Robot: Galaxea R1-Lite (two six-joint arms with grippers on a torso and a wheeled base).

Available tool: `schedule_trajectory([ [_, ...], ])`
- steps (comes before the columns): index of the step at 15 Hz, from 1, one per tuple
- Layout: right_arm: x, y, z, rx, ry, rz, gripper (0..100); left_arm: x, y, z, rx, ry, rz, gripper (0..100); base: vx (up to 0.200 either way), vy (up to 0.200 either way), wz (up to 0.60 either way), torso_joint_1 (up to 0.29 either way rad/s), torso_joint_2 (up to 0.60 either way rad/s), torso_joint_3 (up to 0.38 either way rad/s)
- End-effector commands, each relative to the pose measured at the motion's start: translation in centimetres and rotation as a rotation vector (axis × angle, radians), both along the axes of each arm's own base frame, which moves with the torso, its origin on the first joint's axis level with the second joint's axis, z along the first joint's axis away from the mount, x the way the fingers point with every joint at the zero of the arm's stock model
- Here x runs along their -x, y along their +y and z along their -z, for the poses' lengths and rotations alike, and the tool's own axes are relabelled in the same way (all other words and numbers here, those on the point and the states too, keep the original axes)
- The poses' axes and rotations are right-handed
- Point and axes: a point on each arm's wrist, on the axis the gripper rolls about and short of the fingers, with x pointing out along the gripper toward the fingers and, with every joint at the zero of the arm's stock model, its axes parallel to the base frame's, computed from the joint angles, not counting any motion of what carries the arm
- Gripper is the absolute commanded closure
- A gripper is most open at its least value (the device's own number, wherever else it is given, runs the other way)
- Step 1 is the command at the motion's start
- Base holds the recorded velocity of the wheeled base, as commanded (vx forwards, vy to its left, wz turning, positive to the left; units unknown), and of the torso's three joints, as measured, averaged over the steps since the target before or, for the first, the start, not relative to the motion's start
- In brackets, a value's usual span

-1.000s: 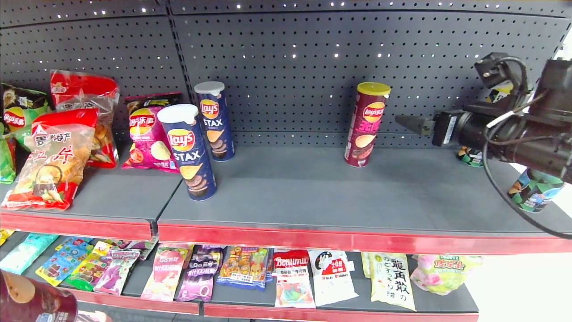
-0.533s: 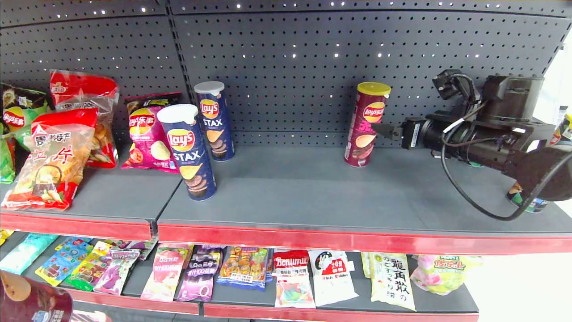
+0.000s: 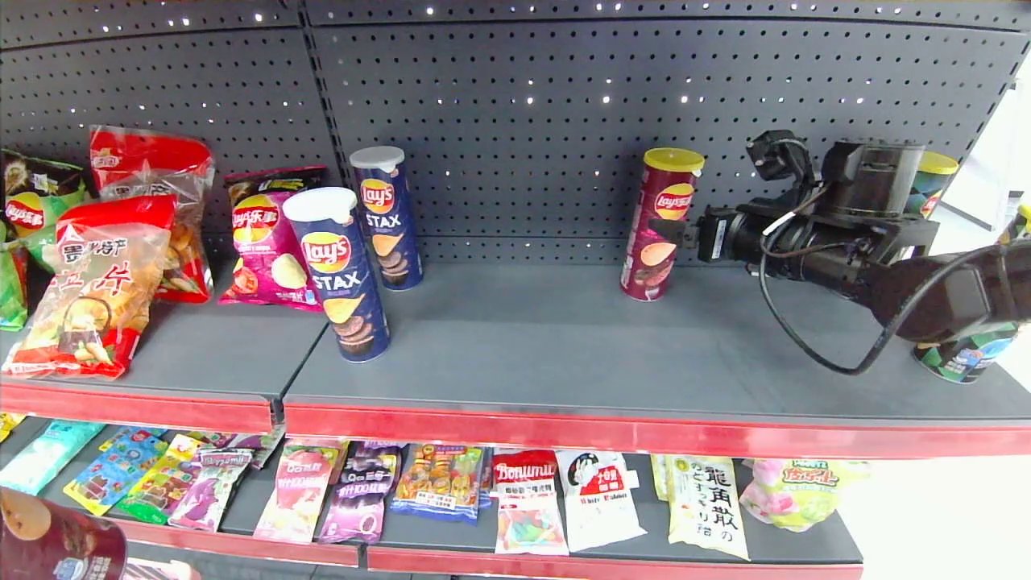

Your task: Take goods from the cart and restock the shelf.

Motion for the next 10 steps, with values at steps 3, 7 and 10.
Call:
schedule_trajectory([
  [3, -2.1, 0.6, 0.5, -0.001, -0.009, 0.008, 0, 0.0, 0.0, 0.0, 0.000, 0.000, -0.004, 100, 0.000, 0.000, 0.00, 0.000, 0.00, 0.000],
  [7, -3.0, 0.8, 0.7, -0.003, -0.017, 0.010, 0, 0.0, 0.0, 0.0, 0.000, 0.002, -0.004, 100, 0.000, 0.000, 0.00, 0.000, 0.00, 0.000],
  [10, -3.7, 1.8, 0.8, -0.006, -0.028, 0.004, 0, -0.1, 0.0, 0.1, 0.000, 0.005, -0.006, 100, 0.000, 0.000, 0.00, 0.000, 0.00, 0.000],
])
